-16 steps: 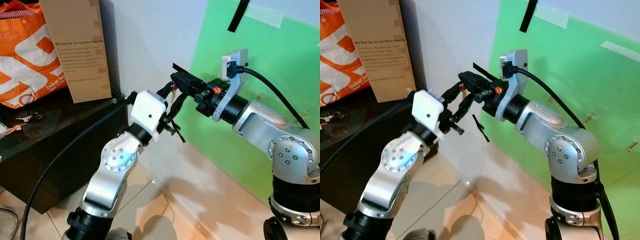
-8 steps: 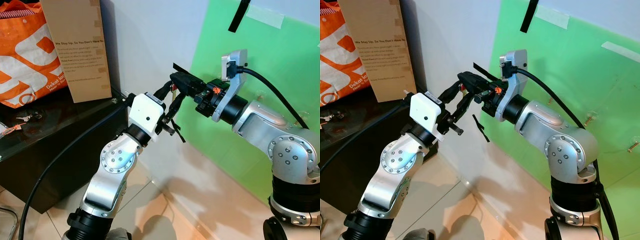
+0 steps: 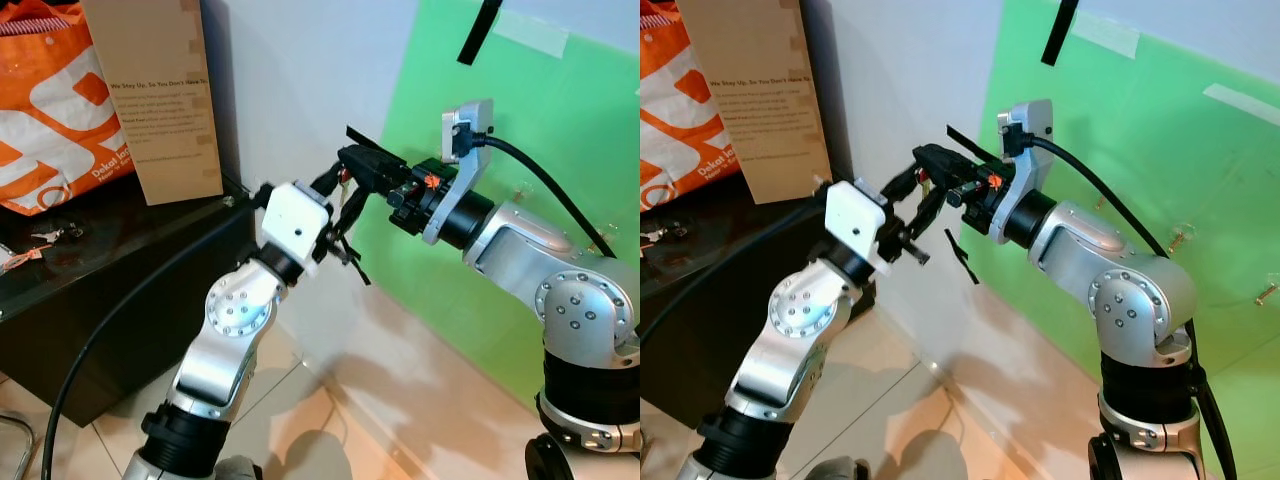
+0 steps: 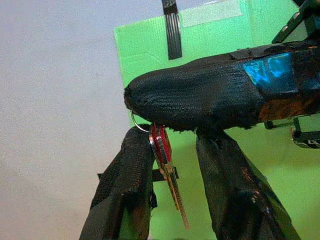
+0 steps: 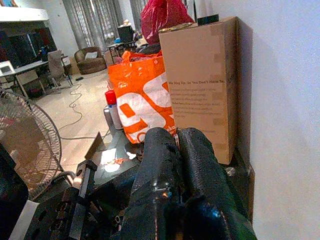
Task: Hang keys on a hook
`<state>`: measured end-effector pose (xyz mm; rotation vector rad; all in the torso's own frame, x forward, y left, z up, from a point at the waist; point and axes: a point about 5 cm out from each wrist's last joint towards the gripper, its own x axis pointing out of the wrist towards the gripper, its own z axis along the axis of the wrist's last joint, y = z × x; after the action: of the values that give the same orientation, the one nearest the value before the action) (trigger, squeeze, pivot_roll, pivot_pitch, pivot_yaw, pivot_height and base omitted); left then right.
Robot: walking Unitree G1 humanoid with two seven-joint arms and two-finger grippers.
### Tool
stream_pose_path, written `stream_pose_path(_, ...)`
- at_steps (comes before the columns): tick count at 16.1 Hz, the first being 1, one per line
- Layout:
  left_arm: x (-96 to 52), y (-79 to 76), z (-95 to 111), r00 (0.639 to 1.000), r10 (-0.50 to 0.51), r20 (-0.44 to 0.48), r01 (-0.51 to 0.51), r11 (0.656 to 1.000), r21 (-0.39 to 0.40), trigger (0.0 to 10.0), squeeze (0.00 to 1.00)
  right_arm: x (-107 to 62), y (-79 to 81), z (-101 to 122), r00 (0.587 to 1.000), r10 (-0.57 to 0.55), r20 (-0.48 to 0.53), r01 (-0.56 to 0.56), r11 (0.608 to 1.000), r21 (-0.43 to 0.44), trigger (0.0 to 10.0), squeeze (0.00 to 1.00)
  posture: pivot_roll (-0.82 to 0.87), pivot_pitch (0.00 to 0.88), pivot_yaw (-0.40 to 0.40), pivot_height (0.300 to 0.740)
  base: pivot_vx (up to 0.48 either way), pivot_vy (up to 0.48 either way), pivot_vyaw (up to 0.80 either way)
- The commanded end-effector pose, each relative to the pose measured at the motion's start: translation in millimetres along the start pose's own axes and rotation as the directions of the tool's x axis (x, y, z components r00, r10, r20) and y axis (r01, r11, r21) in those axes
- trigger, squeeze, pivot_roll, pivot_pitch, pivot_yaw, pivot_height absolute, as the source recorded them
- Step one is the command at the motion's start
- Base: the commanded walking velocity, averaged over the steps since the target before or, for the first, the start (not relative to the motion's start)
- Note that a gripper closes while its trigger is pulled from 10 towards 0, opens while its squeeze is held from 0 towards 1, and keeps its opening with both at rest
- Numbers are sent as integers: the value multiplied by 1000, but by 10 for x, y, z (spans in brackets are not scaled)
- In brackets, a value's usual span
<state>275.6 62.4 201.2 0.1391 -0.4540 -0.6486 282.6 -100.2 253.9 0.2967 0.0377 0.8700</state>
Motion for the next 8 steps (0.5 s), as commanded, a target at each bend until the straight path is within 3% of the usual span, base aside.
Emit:
stream_pose_path(1, 41, -14, 11, 1000, -20, 16, 20, 1000, 0, 6863, 0, 4, -6, 44, 1000, 4, 2, -4, 1000, -4, 10000, 0, 7, 0, -99, 740, 0, 0, 0)
stream_pose_path(4, 60, -28, 22, 999, -32, 30, 32, 999, 0, 4863, 0, 1, -10, 46, 1000, 1, 3, -1, 1000, -5, 10000, 0, 6, 0, -98, 740, 0, 0, 0)
stream_pose_path(6, 52, -46, 23, 999, -31, 31, 31, 1000, -2, 6510, 0, 0, -15, 48, 1000, 0, 2, 0, 1000, -5, 10000, 0, 7, 0, -100, 740, 0, 0, 0)
stream_pose_path(8, 33, -55, 19, 999, -19, 32, 19, 1000, -3, 10000, 0, 2, -15, 48, 1000, 0, 2, 0, 1000, -6, 10000, 0, 8, 0, -102, 740, 0, 0, 0)
